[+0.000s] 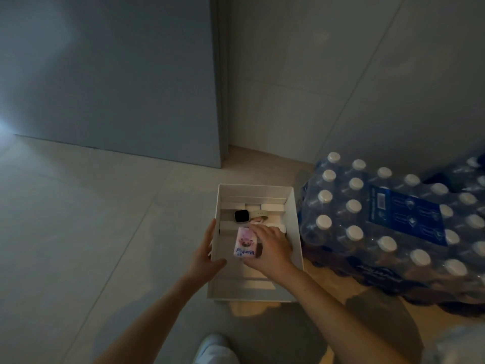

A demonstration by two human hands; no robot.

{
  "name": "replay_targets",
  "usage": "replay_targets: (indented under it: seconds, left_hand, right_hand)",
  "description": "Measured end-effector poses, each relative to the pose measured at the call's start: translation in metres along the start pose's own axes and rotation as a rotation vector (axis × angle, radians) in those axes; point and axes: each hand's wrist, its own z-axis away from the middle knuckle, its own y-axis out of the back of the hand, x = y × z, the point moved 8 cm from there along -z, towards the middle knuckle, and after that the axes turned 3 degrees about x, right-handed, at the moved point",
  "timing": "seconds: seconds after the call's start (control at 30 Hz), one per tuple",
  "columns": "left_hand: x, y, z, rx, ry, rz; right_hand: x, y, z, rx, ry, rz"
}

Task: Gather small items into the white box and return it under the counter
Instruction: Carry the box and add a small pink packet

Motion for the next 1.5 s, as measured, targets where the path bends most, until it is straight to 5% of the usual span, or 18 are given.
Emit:
replay_targets:
  seconds: [0.1, 0.27, 0.47, 0.77, 0.93, 1.23, 1.5]
  left_hand:
    - [0.002, 0.001, 0.000, 0.004, -0.011, -0.009]
    - [0.002, 0.000, 0.001, 0.006, 0.017, 0.032]
    - [0.000, 0.000, 0.001, -0.024, 0.043, 0.040]
    - [0.006, 0.003, 0.002, -0.015, 0.029, -0.032]
    - [0.010, 0.004, 0.000, -0.020, 0.011, -0.025]
    - [0.030, 0.012, 0.012, -0.101, 0.054, 0.077]
    - [0.147, 0.087, 0.060, -0.019, 0.117, 0.060]
  right_hand:
    - [-0.001, -0.007, 0.000, -0.050, 0.003, -0.071]
    - [0.004, 0.034, 0.009, 0.153, 0.031, -0.135]
    - [0.034, 0.061, 0.040, 0.214, -0.176, -0.145]
    - [0.043, 0.058, 0.054, 0.037, -0.298, 0.428]
    - [0.061, 0.041, 0.049, -0.022, -0.339, -0.376]
    - [0.052, 0.045, 0.042, 0.045, -0.315, -0.395]
    - [-0.059, 0.131, 0.028, -0.012, -0.219, -0.486]
